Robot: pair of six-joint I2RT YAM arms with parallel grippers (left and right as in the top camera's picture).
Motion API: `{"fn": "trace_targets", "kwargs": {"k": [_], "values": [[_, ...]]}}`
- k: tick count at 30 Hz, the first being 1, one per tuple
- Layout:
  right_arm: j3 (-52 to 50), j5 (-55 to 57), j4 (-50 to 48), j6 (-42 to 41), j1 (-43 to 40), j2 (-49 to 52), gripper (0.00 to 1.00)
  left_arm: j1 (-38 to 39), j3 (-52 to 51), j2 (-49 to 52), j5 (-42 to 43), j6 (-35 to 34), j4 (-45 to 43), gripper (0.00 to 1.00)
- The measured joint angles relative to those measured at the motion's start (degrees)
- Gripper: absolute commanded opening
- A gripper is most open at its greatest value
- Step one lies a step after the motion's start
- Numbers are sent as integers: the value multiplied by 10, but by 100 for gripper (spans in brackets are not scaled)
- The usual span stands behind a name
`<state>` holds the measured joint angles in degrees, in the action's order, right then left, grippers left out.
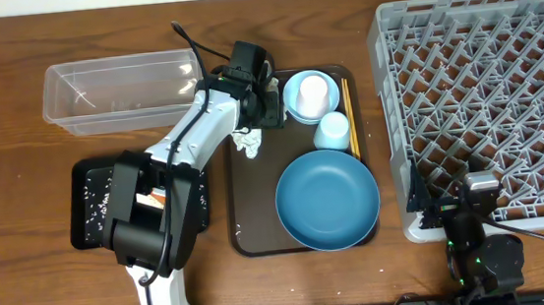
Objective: Sort waste into correct bins and load items into the dishwasher rack
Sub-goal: 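Reach the left gripper to the green snack wrapper and grasp it, then carry the wrapper left and drop it into the clear plastic container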
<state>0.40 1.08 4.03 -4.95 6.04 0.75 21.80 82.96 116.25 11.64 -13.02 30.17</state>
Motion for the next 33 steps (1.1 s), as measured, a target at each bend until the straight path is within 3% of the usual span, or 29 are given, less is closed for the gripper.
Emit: {"fn": "trace_targets", "kwargs": {"k": [9, 12, 16, 22, 33], "values": [[0, 0, 0, 0, 0, 0, 99, 0, 0, -3, -2, 0, 0, 52], [0, 0, 0, 0, 0, 0, 99, 0, 0, -15, -16, 0, 0, 41], [0, 0, 0, 0, 0, 0, 99, 0, 0, -35, -30, -1, 3, 33], [0, 0, 0, 0, 0, 0, 99, 0, 0, -40, -38, -2, 11, 7], [0, 0, 0, 0, 0, 0, 99, 0, 0, -107, -43, -4, 66, 6]]}}
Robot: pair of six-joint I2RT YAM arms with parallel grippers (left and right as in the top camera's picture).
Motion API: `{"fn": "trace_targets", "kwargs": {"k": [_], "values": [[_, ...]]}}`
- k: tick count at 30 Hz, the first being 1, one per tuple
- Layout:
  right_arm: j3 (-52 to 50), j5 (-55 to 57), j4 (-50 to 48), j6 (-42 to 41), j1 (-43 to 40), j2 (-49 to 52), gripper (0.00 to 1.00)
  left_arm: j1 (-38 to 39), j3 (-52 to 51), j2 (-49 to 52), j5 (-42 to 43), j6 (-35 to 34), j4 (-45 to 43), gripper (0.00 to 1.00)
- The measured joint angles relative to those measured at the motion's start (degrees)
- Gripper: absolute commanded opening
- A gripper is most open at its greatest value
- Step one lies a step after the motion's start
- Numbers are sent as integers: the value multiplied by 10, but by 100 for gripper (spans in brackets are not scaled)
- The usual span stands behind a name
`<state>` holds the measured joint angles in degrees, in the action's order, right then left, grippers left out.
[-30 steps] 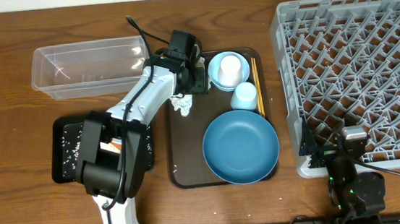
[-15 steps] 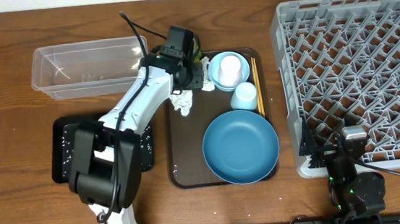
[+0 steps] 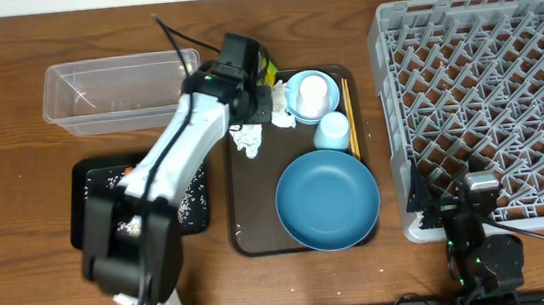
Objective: Sort waste into correct bins and load items into the dishwasher rack
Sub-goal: 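Carry the wrapper left and drop it into the clear plastic container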
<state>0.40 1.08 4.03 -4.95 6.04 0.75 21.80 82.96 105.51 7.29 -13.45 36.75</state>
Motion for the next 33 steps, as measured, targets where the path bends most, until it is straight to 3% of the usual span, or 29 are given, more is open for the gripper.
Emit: {"fn": "trace_targets", "kwargs": {"k": [7, 12, 19, 26, 33], "values": [[0, 0, 0, 0, 0, 0, 99, 0, 0, -116, -64, -29, 72, 6], [0, 0, 0, 0, 0, 0, 99, 0, 0, -145, -115, -49, 153, 6], [0, 0, 0, 0, 0, 0, 99, -2, 0, -146, -211, -149, 265, 6], [0, 0, 0, 0, 0, 0, 99, -19, 0, -146, -242, -184, 249, 6], [0, 0, 0, 0, 0, 0, 99, -68, 0, -146, -247, -206, 128, 7]]}}
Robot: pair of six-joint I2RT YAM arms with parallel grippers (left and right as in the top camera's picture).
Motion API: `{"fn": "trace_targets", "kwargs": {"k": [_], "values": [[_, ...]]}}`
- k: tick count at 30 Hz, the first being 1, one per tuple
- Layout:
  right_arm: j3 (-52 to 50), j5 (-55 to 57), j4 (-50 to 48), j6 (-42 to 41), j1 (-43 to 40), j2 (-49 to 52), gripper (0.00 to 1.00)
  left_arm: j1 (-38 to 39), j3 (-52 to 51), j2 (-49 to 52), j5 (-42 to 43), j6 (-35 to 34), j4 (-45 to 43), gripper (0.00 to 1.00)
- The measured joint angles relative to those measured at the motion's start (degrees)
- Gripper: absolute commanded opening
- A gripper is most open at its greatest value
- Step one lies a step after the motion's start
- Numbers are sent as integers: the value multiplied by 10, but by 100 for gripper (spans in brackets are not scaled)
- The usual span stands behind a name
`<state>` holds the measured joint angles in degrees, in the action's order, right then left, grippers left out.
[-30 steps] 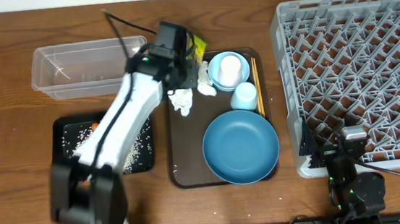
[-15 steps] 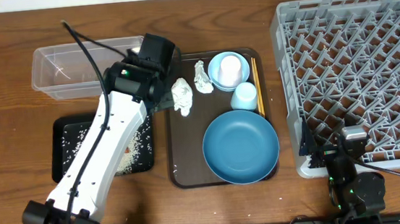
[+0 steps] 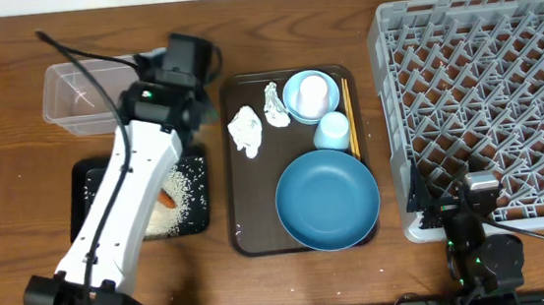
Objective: Sort waste into correct bins and load items into the dishwasher rack
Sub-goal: 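Carry the wrapper left and drop it into the clear plastic container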
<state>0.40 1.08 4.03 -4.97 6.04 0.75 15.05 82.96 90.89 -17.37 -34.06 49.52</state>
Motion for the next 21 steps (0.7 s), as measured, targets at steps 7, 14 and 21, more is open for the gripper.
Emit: {"fn": "trace_targets", "kwargs": {"k": [7, 14, 21], "values": [[0, 0, 0, 0, 0, 0, 99, -67, 0, 8, -5, -95, -61, 11], [0, 0, 0, 0, 0, 0, 99, -106, 0, 91, -7, -141, -141, 12], [0, 0, 0, 0, 0, 0, 99, -116, 0, 134, 3, -151, -151, 44]]}}
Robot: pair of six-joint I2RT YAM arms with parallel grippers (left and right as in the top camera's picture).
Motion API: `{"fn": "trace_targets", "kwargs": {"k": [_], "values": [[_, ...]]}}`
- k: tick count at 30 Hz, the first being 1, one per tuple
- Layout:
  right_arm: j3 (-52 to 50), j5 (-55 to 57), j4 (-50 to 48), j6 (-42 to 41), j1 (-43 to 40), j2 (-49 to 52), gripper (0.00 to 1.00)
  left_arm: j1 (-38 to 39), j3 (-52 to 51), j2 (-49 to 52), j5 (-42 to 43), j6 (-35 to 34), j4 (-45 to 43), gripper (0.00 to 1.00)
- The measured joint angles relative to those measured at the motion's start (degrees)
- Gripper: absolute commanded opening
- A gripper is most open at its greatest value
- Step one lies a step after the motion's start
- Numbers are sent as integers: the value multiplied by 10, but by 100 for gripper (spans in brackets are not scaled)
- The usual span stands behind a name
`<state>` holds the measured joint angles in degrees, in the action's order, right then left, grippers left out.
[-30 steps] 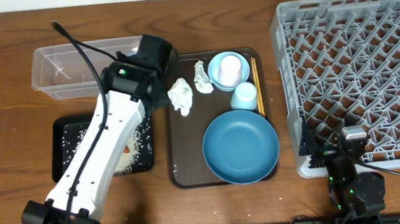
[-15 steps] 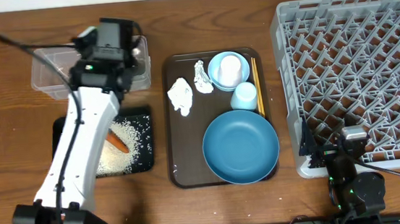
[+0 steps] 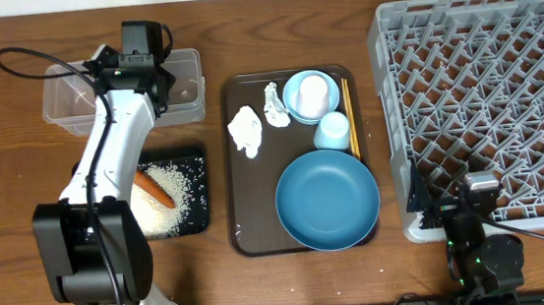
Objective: Sort waste into correct bins and load items into the dishwasher rack
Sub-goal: 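Carry the wrapper left and drop it into the clear plastic container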
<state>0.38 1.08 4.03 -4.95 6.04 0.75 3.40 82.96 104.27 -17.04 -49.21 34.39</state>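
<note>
My left gripper (image 3: 151, 84) hangs over the right end of the clear plastic bin (image 3: 75, 96); its body hides the fingers, so its state and any load are unclear. On the brown tray (image 3: 249, 224) lie two crumpled white scraps (image 3: 245, 130) (image 3: 275, 103), a blue bowl holding a white cup (image 3: 311, 95), a small blue cup (image 3: 332, 129), chopsticks (image 3: 350, 116) and a big blue plate (image 3: 326, 199). The grey dishwasher rack (image 3: 483, 85) stands at the right. My right gripper (image 3: 480, 187) rests at the rack's front edge, looking shut and empty.
A black tray (image 3: 197, 221) holding rice and an orange stick-shaped piece (image 3: 154, 189) sits left of the brown tray, under the left arm. The left arm's cable loops over the table's back left.
The left gripper has moved further left, from the gap between bin and brown tray to over the bin's right end. The items on the tray and the right arm have not moved.
The left gripper was first down at the brown tray's back left, beside the bowl. Then it stood there with something yellowish at its fingers. Later it was clear of the tray near the bin, and now it is over the bin.
</note>
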Motion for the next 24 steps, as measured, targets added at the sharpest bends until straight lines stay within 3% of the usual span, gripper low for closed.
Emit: {"fn": "trace_targets", "kwargs": {"k": [2, 4, 12, 17, 24], "values": [[0, 0, 0, 0, 0, 0, 99, 0, 0, 0, 2, -4, -2, 60], [0, 0, 0, 0, 0, 0, 99, 0, 0, 0, 4, -4, -3, 67], [0, 0, 0, 0, 0, 0, 99, 0, 0, -14, 70, 2, 42, 67], [0, 0, 0, 0, 0, 0, 99, 13, 0, -109, 142, 45, 62, 68], [0, 0, 0, 0, 0, 0, 99, 89, 6, -215, 180, 92, 171, 71]]}}
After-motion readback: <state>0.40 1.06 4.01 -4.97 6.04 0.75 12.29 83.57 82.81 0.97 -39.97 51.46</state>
